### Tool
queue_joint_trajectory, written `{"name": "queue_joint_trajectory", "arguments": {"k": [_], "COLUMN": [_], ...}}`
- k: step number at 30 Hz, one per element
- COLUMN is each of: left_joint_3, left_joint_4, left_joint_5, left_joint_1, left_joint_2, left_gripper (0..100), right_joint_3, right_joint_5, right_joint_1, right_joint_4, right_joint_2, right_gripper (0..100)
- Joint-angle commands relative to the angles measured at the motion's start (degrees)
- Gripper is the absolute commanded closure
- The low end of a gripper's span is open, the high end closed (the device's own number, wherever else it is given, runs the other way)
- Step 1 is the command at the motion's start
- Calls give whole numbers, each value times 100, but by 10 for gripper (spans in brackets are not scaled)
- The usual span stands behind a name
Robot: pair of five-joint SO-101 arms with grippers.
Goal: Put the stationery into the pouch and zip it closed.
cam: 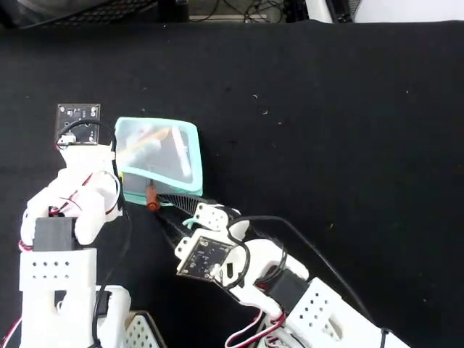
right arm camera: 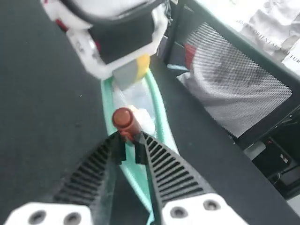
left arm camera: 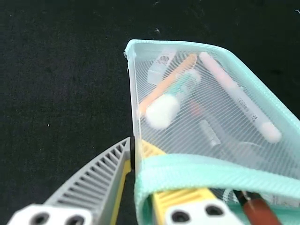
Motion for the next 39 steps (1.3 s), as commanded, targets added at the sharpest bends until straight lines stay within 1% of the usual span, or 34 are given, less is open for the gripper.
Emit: {"name": "queue_joint_trajectory", "arguments": {"k": [1, 4, 11, 13, 17, 18, 22, 27, 30, 34, 37, 39], "left_joint_3": [-171, -171, -171, -171, -163, -163, -163, -163, -154, -145, -145, -145], "left_joint_4": [-88, -88, -88, -88, -88, -88, -97, -97, -97, -97, -97, -97], "left_joint_5": [62, 62, 62, 62, 62, 62, 62, 62, 62, 53, 53, 53], "left_joint_1": [-40, -40, -40, -40, -40, -40, -40, -40, -40, -40, -40, -40], "left_joint_2": [-9, -9, -9, -9, -9, -9, -9, -9, -9, -9, -9, -9], "left_gripper": [971, 971, 971, 971, 971, 971, 971, 971, 971, 971, 971, 971], "right_joint_3": [-479, -505, -620, -620, -690, -796, -1411, -2026, -2466, -2862, -2853, -2703], "right_joint_5": [70, 62, 62, 44, 18, -18, -334, -378, -492, -677, -651, -651], "right_joint_1": [-53, -18, 79, 79, 79, 79, 70, 97, 334, 870, 1116, 1134], "right_joint_4": [-35, -26, 791, 853, 1099, 1257, 1829, 2189, 2822, 4202, 4958, 5213], "right_joint_2": [13, 13, 13, 13, 4, 4, 4, -48, -48, -48, -13, -22], "right_gripper": [986, 986, 977, 943, 790, 779, 805, 807, 807, 805, 804, 803]}}
